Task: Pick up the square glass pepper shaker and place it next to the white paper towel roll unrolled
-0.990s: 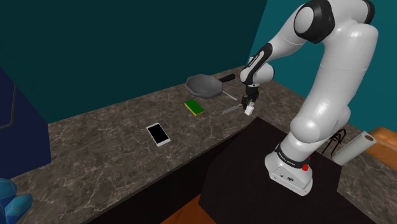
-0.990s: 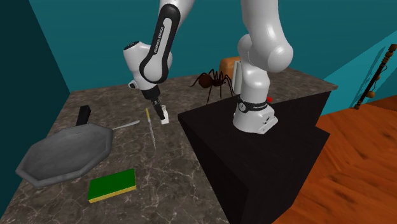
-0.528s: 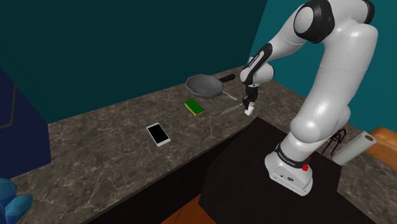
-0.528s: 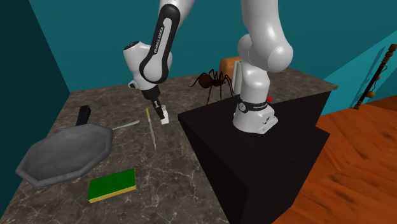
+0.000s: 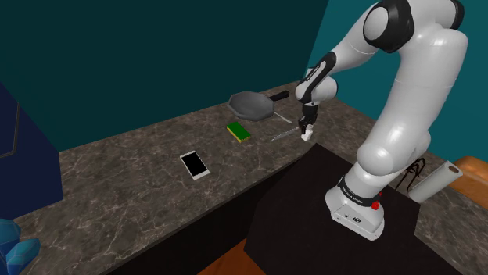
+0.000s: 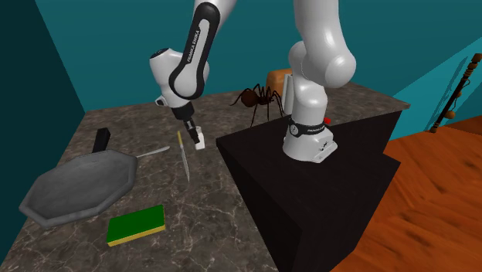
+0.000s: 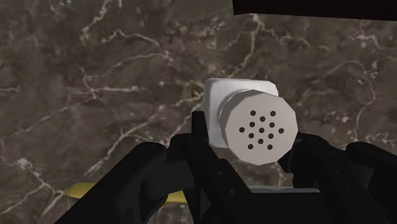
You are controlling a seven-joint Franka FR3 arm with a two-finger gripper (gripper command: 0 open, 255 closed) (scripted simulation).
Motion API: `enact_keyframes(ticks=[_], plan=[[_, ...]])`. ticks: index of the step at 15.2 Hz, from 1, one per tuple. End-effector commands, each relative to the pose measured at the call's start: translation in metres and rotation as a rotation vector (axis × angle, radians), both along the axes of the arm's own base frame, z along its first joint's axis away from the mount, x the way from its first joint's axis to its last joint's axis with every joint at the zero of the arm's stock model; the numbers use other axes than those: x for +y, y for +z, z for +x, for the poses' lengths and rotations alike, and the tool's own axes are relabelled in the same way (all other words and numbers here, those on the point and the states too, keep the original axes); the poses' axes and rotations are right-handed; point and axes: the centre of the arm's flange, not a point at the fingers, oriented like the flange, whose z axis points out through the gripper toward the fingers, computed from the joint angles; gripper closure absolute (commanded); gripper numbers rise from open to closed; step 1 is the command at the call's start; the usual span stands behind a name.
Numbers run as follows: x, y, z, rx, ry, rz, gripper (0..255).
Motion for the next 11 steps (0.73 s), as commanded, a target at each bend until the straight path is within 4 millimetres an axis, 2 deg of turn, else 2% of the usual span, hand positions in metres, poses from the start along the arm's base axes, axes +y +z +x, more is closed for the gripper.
enact_keyframes(ticks=[1,11], plan=[[0.0,0.009,0.0,0.0,0.0,0.0,255],[0.0,0.062,0.0,0.0,0.0,0.0,255]])
